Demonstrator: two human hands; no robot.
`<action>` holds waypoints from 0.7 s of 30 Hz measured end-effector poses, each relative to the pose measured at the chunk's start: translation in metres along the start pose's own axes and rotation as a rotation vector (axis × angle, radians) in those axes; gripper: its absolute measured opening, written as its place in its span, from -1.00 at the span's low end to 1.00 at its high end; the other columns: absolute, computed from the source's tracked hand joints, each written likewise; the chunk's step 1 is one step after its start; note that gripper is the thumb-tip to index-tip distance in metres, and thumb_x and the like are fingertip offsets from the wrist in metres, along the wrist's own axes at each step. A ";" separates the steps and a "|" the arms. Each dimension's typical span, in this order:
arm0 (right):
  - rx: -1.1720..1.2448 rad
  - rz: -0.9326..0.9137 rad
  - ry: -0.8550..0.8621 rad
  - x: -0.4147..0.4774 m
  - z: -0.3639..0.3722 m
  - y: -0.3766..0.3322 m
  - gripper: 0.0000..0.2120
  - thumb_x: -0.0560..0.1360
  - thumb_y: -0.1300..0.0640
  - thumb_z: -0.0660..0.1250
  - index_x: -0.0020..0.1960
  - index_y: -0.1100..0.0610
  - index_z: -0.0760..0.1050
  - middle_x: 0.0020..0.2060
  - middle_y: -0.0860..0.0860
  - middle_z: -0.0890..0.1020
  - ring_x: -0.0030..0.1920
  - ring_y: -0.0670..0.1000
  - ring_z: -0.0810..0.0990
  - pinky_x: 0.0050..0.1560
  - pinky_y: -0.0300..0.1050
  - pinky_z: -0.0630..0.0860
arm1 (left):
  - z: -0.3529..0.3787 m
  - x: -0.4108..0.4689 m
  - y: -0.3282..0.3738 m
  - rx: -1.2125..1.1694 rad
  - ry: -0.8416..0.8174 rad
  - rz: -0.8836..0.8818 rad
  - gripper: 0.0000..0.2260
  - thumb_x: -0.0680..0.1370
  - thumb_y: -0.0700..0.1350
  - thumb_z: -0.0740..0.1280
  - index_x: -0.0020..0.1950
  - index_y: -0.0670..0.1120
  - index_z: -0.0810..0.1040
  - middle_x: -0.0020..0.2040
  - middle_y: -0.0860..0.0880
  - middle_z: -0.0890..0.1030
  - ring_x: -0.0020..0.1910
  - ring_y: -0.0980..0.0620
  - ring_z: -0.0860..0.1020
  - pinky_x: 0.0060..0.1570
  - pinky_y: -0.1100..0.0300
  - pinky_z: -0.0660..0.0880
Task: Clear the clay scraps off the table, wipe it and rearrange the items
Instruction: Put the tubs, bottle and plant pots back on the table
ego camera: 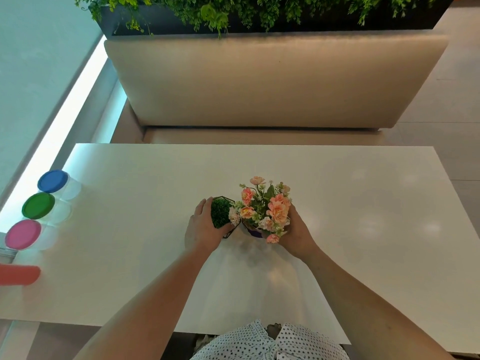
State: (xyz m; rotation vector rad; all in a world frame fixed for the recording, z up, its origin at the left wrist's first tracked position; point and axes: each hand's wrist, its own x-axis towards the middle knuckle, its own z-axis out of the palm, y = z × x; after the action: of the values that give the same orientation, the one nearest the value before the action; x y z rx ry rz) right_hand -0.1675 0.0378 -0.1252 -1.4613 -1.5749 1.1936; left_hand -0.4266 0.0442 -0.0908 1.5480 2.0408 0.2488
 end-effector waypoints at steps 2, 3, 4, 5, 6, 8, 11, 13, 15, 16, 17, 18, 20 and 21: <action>0.000 0.010 -0.013 -0.001 -0.001 0.000 -0.21 0.31 0.06 0.69 0.40 -0.21 0.35 0.20 -0.38 0.58 0.23 -0.24 0.58 0.12 -0.29 0.57 | 0.001 0.000 0.002 0.005 0.004 -0.009 -0.13 0.50 0.20 0.49 0.67 0.05 0.10 0.65 0.06 0.16 0.55 -0.09 0.30 0.44 -0.05 0.37; -0.001 0.021 -0.011 -0.001 -0.001 -0.001 -0.22 0.31 0.07 0.68 0.38 -0.22 0.36 0.17 -0.39 0.58 0.20 -0.24 0.59 0.07 -0.28 0.58 | 0.000 0.000 0.002 0.006 0.005 -0.014 -0.13 0.50 0.21 0.49 0.67 0.04 0.10 0.65 0.06 0.16 0.55 -0.09 0.30 0.44 -0.05 0.37; -0.008 0.029 -0.007 0.000 -0.002 -0.001 -0.23 0.31 0.09 0.68 0.37 -0.23 0.37 0.15 -0.41 0.58 0.18 -0.26 0.59 0.03 -0.30 0.58 | 0.000 0.000 0.003 0.007 0.006 -0.018 -0.13 0.50 0.21 0.48 0.67 0.05 0.10 0.65 0.06 0.16 0.54 -0.10 0.31 0.43 -0.05 0.38; -0.015 0.030 -0.007 0.001 -0.003 -0.002 -0.24 0.32 0.11 0.68 0.37 -0.23 0.38 0.15 -0.41 0.58 0.17 -0.26 0.59 0.02 -0.30 0.58 | 0.000 0.000 0.003 0.008 0.006 -0.021 -0.13 0.50 0.21 0.48 0.67 0.05 0.11 0.65 0.06 0.16 0.53 -0.10 0.32 0.42 -0.06 0.39; -0.021 0.030 -0.009 0.002 -0.003 -0.002 -0.25 0.32 0.08 0.68 0.38 -0.20 0.40 0.17 -0.36 0.60 0.19 -0.21 0.60 0.05 -0.22 0.61 | 0.000 0.000 0.004 0.009 0.008 -0.026 -0.13 0.50 0.21 0.48 0.67 0.05 0.11 0.65 0.06 0.17 0.53 -0.10 0.33 0.40 -0.06 0.41; -0.030 0.025 -0.006 0.004 -0.003 0.003 -0.24 0.31 -0.03 0.68 0.42 -0.10 0.43 0.23 -0.18 0.63 0.25 -0.05 0.61 0.12 0.05 0.65 | 0.000 0.000 0.005 0.012 0.017 -0.041 -0.14 0.50 0.21 0.49 0.67 0.05 0.11 0.65 0.06 0.17 0.51 -0.11 0.34 0.37 -0.07 0.43; -0.045 0.036 -0.003 0.003 -0.002 0.006 -0.20 0.28 -0.12 0.65 0.43 -0.16 0.40 0.26 -0.19 0.59 0.27 0.00 0.56 0.09 0.09 0.65 | 0.001 -0.001 0.008 0.019 0.034 -0.066 -0.15 0.51 0.19 0.48 0.67 0.05 0.11 0.64 0.05 0.18 0.50 -0.12 0.36 0.34 -0.07 0.46; -0.058 0.044 0.005 0.004 -0.002 0.006 -0.19 0.27 -0.15 0.65 0.44 -0.22 0.37 0.26 -0.22 0.57 0.28 0.01 0.54 0.08 0.05 0.65 | 0.001 -0.001 0.010 0.028 0.035 -0.069 -0.16 0.51 0.18 0.48 0.66 0.05 0.11 0.64 0.04 0.18 0.49 -0.12 0.37 0.33 -0.07 0.47; -0.060 0.039 0.004 0.003 -0.002 0.005 -0.19 0.27 -0.15 0.65 0.43 -0.25 0.36 0.26 -0.25 0.56 0.29 -0.02 0.53 0.07 -0.06 0.64 | 0.000 0.000 0.010 0.030 0.034 -0.068 -0.16 0.51 0.18 0.48 0.66 0.04 0.11 0.64 0.04 0.18 0.49 -0.13 0.37 0.34 -0.07 0.46; -0.060 0.045 0.005 0.003 -0.001 0.004 -0.19 0.28 -0.11 0.66 0.43 -0.26 0.35 0.26 -0.28 0.55 0.29 -0.05 0.53 0.06 -0.15 0.63 | -0.001 0.000 0.010 0.027 0.034 -0.068 -0.15 0.51 0.18 0.48 0.66 0.04 0.11 0.64 0.03 0.18 0.49 -0.13 0.37 0.34 -0.07 0.45; -0.053 0.054 0.008 0.003 -0.001 0.003 -0.20 0.30 -0.05 0.67 0.42 -0.26 0.35 0.25 -0.31 0.55 0.29 -0.07 0.53 0.03 -0.23 0.61 | -0.001 0.000 0.010 0.026 0.034 -0.067 -0.15 0.51 0.19 0.48 0.66 0.04 0.11 0.64 0.03 0.19 0.49 -0.13 0.37 0.34 -0.07 0.45; -0.043 0.061 0.005 0.004 -0.001 0.003 -0.20 0.31 0.01 0.67 0.43 -0.25 0.34 0.25 -0.32 0.55 0.28 -0.08 0.54 0.01 -0.29 0.60 | -0.001 0.000 0.010 0.026 0.035 -0.066 -0.15 0.51 0.19 0.48 0.66 0.04 0.11 0.64 0.03 0.19 0.49 -0.13 0.38 0.34 -0.07 0.46; -0.018 0.074 -0.002 0.003 -0.001 0.003 -0.20 0.33 0.06 0.67 0.43 -0.23 0.35 0.26 -0.29 0.55 0.29 -0.06 0.54 0.00 -0.30 0.60 | -0.001 0.000 0.010 0.028 0.033 -0.061 -0.15 0.51 0.20 0.48 0.66 0.04 0.11 0.64 0.04 0.19 0.48 -0.13 0.38 0.34 -0.07 0.46; -0.012 0.077 -0.008 0.003 -0.001 0.003 -0.21 0.33 0.07 0.67 0.43 -0.22 0.36 0.26 -0.28 0.56 0.29 -0.05 0.54 0.01 -0.25 0.62 | -0.001 0.000 0.009 0.027 0.030 -0.059 -0.15 0.51 0.20 0.48 0.66 0.04 0.12 0.64 0.04 0.18 0.48 -0.13 0.38 0.34 -0.07 0.46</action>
State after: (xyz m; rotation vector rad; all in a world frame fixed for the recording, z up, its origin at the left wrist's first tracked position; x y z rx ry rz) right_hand -0.1655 0.0412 -0.1283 -1.5394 -1.5458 1.2371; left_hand -0.4197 0.0469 -0.0856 1.5062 2.1171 0.2243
